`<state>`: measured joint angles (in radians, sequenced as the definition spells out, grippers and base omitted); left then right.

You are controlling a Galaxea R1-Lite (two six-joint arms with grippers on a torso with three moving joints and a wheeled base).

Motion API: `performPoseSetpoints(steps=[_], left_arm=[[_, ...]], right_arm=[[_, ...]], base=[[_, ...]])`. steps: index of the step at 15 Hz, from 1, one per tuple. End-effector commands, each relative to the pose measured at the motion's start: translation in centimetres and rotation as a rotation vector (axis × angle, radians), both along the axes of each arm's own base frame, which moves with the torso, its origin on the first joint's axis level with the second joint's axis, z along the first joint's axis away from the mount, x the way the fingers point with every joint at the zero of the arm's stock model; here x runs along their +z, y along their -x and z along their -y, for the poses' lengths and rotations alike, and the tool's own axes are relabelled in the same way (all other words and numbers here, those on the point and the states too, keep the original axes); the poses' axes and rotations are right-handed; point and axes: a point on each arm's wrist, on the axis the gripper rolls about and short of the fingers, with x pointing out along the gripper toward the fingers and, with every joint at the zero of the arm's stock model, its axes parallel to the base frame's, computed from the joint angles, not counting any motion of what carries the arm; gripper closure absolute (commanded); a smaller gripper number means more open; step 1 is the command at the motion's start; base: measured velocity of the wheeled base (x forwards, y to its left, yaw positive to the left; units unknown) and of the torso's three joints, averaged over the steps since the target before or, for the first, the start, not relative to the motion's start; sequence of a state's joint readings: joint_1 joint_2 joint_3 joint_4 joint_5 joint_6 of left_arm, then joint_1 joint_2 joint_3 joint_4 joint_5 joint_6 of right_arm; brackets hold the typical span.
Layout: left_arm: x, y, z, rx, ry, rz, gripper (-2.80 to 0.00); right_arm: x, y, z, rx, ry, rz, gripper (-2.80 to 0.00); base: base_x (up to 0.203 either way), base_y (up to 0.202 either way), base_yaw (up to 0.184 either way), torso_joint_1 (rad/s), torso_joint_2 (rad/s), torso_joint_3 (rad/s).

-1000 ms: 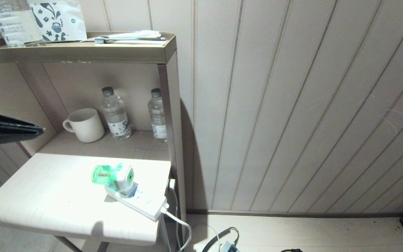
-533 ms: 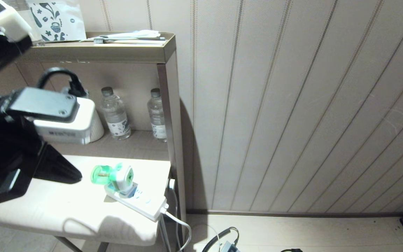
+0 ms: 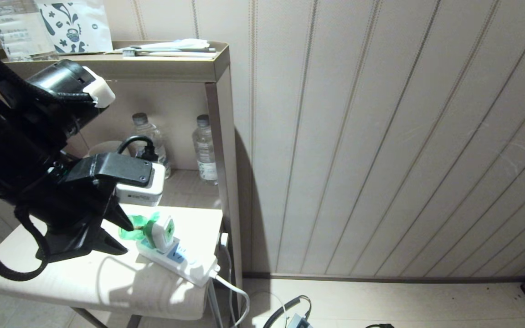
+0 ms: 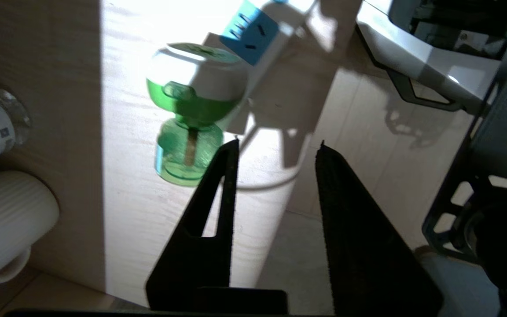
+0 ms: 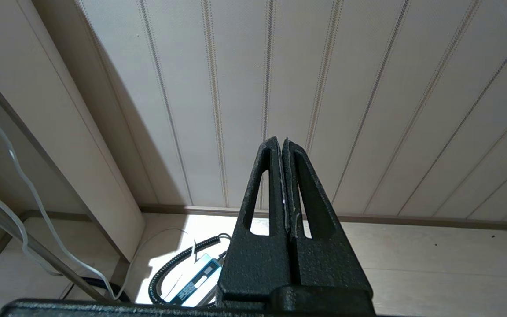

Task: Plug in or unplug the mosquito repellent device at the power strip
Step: Hold the socket with your right hand and unplug it with your left hand

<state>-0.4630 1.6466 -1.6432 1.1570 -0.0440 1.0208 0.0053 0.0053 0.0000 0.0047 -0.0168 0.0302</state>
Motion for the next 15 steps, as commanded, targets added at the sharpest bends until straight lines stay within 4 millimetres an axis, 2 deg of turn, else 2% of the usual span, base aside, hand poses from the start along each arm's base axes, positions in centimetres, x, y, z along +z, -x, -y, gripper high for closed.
performPoseSetpoints(steps=[1,2,5,8,11,15], left_arm=[[-1.2,-2.3,0.2,0.02,0.002,0.009,-2.8],[-1.5,-3.0,0.4,0.02,0.006,0.02,-2.8],[-1.7,-3.3,0.2,-0.024,-0.016,0.03,-2.8],[-1.8,-3.3,0.1,-0.064,-0.03,0.028,-2.8],[-1.6,-2.3,-0.2,-0.139,-0.038,-0.024,-2.8],[-2.4,-3.0,0.1,-0.162,-0.052,-0.051,-2.8]], right_arm=[[0.0,0.0,0.0,0.001,0.0,-0.001,0.0],[0.0,0.0,0.0,0.001,0.0,-0.001,0.0],[0.0,0.0,0.0,0.001,0.0,-0.001,0.0],[0.0,0.0,0.0,0.001,0.0,-0.001,0.0],[0.0,0.0,0.0,0.001,0.0,0.0,0.0],[0.0,0.0,0.0,0.001,0.001,-0.001,0.0]], base=[[0.0,0.0,0.0,0.0,0.0,0.0],[0.0,0.0,0.0,0.0,0.0,0.0],[0.0,0.0,0.0,0.0,0.0,0.0],[0.0,0.0,0.0,0.0,0.0,0.0],[0.0,0.0,0.0,0.0,0.0,0.0],[0.0,0.0,0.0,0.0,0.0,0.0]])
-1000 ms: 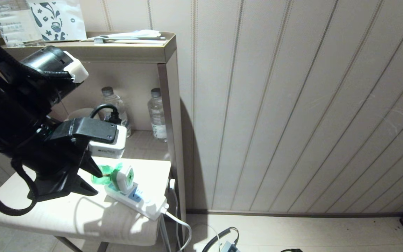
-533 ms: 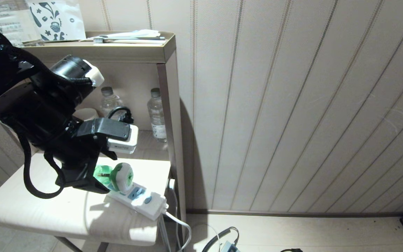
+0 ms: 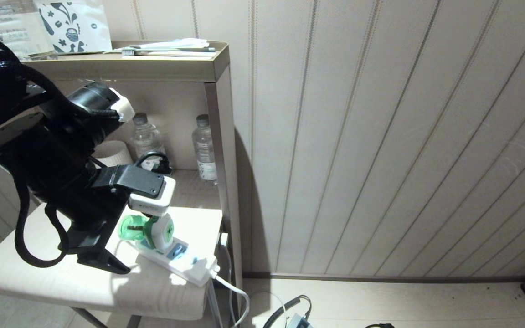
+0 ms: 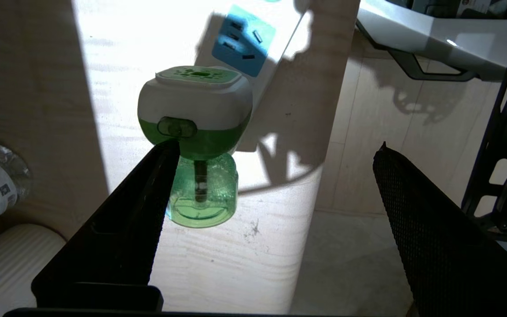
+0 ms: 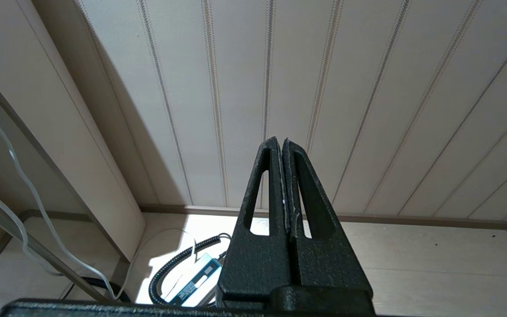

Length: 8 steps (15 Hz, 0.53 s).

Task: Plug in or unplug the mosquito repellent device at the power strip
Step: Hold the socket with your right hand and unplug it with your left hand

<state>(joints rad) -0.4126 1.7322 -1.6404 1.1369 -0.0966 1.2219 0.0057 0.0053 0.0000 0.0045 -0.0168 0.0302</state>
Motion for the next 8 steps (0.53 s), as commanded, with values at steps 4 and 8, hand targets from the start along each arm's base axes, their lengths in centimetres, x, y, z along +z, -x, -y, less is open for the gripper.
performPoseSetpoints(steps=[4,8], left_arm=[[-0.9,-2.0,0.8,-0.005,0.012,0.033,-2.8],[-1.0,-3.0,1.2,-0.005,0.03,0.069,-2.8]], right_arm=[[0.0,0.0,0.0,0.0,0.0,-0.001,0.0],[0.0,0.0,0.0,0.0,0.001,-0.001,0.0]], base=[[0.0,0.0,0.0,0.0,0.0,0.0],[0.0,0.0,0.0,0.0,0.0,0.0]])
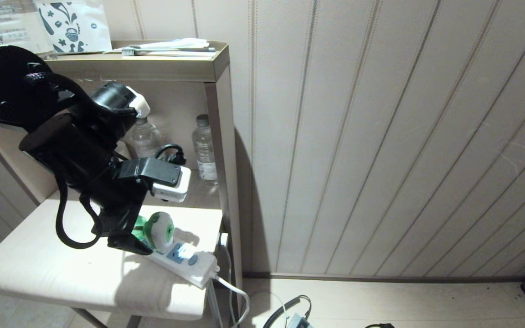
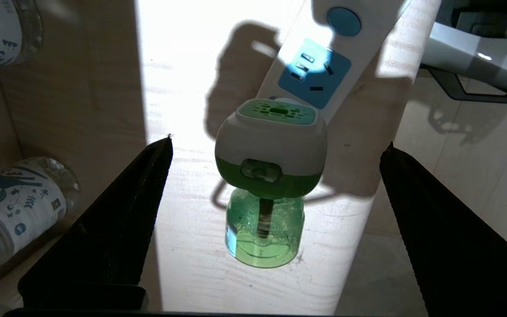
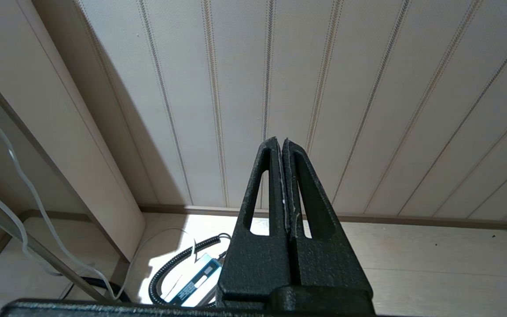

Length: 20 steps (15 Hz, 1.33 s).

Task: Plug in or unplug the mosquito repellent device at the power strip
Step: Hold the socket with your right hand and unplug it with your left hand

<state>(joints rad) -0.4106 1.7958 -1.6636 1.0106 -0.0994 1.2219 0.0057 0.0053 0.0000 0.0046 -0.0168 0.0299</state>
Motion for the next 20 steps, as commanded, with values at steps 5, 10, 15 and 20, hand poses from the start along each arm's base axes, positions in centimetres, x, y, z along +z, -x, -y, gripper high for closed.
performPoseSetpoints(steps=[5,10,15,20], left_arm=[[-1.5,-1.7,0.4,0.0,-0.023,-0.04,-2.8],[-2.8,-2.6,0.7,-0.008,-0.044,-0.071,-2.8],[-3.7,-3.2,0.8,-0.001,-0.055,-0.099,-2.8],[-3.8,-3.3,0.7,0.0,-0.057,-0.104,-2.8]], right_arm=[[0.0,0.0,0.0,0.0,-0.001,-0.001,0.0],[0.0,0.0,0.0,0.0,-0.001,-0.001,0.0],[0.0,0.0,0.0,0.0,0.001,-0.001,0.0],[0.0,0.0,0.0,0.0,-0.001,-0.001,0.0]], base=[[0.0,0.0,0.0,0.0,0.0,0.0],[0.0,0.0,0.0,0.0,0.0,0.0],[0.0,0.0,0.0,0.0,0.0,0.0],[0.0,0.0,0.0,0.0,0.0,0.0]])
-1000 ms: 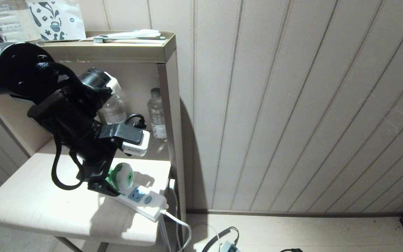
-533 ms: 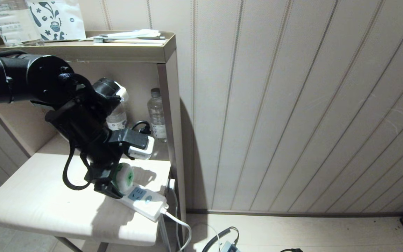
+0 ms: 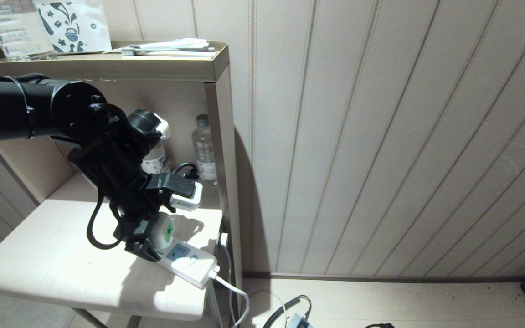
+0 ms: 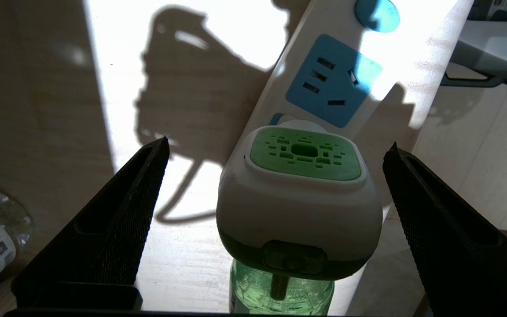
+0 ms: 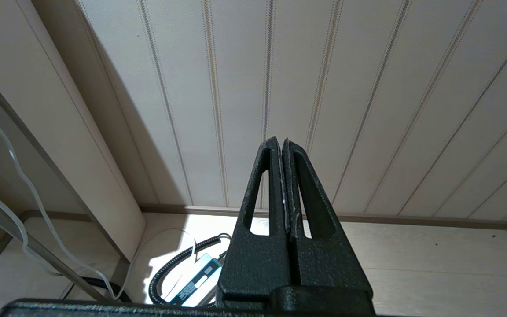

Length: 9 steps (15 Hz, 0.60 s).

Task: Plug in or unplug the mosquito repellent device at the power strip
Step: Hold the socket with your right hand and unplug it with your left hand

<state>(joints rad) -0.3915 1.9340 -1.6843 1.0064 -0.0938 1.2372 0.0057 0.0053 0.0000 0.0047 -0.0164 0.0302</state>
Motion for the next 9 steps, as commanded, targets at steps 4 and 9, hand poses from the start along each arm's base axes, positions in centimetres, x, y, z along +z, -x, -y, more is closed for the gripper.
performPoseSetpoints(steps=[4,9], left_arm=[[-0.26,-0.06,0.02,-0.005,-0.005,-0.012,0.0],[-0.48,-0.06,0.01,-0.003,-0.01,-0.021,0.0]], right_arm=[[0.0,-0.01,0.0,0.0,0.0,-0.001,0.0],[0.0,-0.01,0.0,0.0,0.0,-0.001,0.0]], base=[[0.0,0.0,0.0,0.0,0.0,0.0],[0.0,0.0,0.0,0.0,0.0,0.0]])
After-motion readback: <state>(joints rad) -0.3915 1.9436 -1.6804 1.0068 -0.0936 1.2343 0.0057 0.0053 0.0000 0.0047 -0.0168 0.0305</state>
